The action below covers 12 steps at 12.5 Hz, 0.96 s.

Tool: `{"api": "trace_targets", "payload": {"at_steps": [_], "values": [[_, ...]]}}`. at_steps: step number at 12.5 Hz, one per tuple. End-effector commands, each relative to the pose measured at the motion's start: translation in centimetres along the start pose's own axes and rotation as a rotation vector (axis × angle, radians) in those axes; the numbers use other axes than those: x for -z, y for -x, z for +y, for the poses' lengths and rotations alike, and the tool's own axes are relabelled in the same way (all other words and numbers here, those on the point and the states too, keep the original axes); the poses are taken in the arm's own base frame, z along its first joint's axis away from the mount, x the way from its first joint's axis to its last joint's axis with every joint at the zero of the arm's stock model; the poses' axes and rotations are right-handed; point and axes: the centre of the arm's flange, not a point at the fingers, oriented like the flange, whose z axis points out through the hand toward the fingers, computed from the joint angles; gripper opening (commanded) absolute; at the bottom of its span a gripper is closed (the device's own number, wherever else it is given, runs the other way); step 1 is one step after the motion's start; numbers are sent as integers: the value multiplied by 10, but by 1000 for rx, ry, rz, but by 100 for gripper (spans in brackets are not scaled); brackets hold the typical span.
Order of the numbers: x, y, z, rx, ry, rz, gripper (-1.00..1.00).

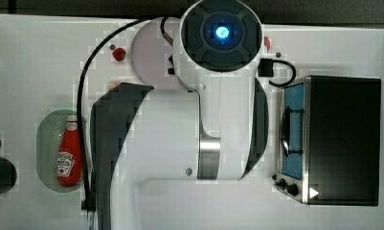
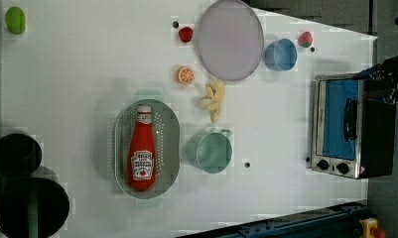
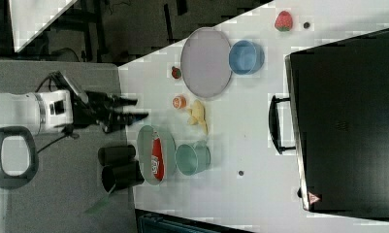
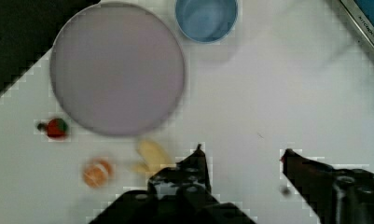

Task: Pick ketchup from strainer and place it on the table

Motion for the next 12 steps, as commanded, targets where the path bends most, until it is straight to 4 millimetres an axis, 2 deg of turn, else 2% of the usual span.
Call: {"api": "trace_targets", "payload": {"at_steps": [1, 3, 5, 7, 10, 12], "values": [[81, 56, 82, -135, 15, -30, 60], [80, 60, 72, -115, 6, -14, 99], [76, 73, 44, -59, -4, 11, 100], [68, 95, 7, 21, -9, 33, 100], [45, 141, -47, 155, 18, 28, 100], [26, 179, -81, 250, 44, 13, 100]]}}
